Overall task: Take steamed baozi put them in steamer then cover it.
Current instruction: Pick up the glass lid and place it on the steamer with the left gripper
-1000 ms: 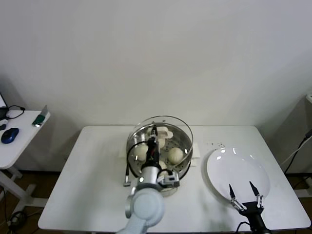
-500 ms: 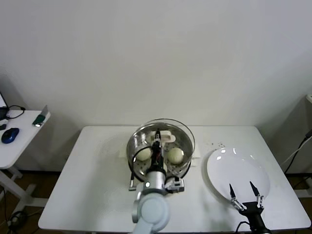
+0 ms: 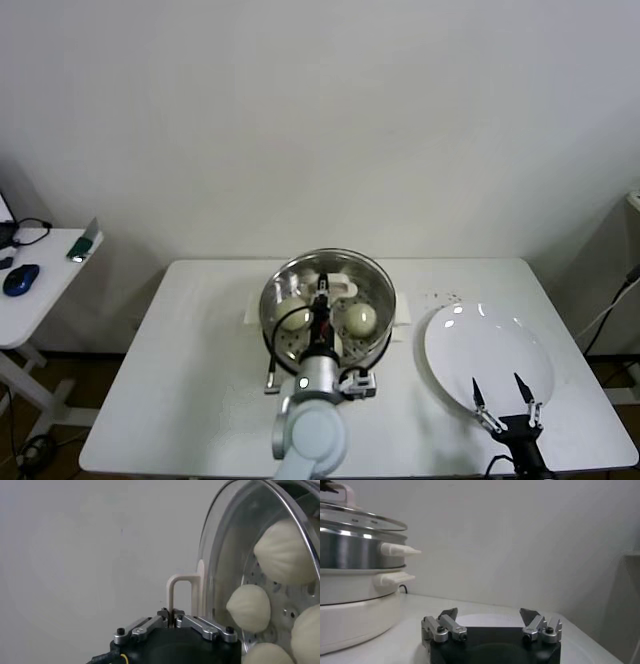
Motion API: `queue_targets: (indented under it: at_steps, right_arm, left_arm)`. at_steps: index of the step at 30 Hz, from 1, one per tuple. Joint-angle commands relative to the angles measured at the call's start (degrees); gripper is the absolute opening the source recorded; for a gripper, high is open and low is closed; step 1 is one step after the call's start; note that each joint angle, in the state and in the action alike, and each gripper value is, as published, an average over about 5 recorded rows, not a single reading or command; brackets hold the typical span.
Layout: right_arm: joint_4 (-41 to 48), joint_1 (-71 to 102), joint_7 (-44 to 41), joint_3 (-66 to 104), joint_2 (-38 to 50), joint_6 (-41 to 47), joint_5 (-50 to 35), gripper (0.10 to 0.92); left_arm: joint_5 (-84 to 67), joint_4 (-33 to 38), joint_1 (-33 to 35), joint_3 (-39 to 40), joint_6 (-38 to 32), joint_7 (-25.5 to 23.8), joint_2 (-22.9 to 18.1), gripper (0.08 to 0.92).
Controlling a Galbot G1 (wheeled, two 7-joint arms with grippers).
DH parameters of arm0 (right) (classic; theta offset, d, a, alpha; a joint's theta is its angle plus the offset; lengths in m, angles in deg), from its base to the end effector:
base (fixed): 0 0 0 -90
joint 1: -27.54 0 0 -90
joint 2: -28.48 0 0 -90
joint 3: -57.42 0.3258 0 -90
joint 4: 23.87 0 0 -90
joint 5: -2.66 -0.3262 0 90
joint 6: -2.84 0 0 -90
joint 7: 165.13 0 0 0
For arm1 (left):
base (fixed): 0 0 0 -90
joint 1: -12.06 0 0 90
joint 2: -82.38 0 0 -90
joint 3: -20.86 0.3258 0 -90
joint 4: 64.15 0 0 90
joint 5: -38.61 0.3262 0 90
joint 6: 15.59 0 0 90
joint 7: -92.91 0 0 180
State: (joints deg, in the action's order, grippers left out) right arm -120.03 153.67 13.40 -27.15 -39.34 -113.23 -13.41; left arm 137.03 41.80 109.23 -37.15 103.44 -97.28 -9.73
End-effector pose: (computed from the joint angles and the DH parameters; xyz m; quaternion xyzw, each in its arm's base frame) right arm 0.1088 -0.1382 -0.3985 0.0184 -0.9977 0.0614 0.0222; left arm 0.2352 -0.1747 -0.2613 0.0053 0.7248 0.6888 0.0132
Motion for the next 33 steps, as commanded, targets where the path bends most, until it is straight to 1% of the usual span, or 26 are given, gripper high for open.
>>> queue_targets:
  at_steps: [1, 20, 28, 30, 33]
  right_arm:
    - [-0.01, 0.0, 0.0, 0.08, 0.04, -0.09, -0.18, 0.823]
    - [-0.29, 0.15, -0.19, 0.16, -0.21, -0.18, -0.33, 0.823]
    - [-0.47, 0.25, -0.33, 0.18, -0.15, 0.09, -0.31, 0.823]
    - [-0.47, 0.26, -0.33, 0.17, -0.14, 0.24, -0.29, 0.823]
    - [-0.43, 0.28, -0.38, 0.15, -0.09, 0.5, -0.24, 0.823]
  left_arm:
    - [0.29, -1.91, 0.58, -0.07, 0.0, 0.62, -2.9, 0.137]
    - [-1.0, -3.23, -0.68, -0.99, -0.07, 1.06, -2.9, 0.137]
    - [-1.37, -0.44, 0.35, 0.32, -0.9, -0.34, -2.9, 0.139]
    - [-1.82, 0.94, 0.59, 0.66, -0.87, -1.26, -2.9, 0.158]
    - [-2.97, 3.08, 1.08, 1.15, -0.74, -2.98, -2.85, 0.228]
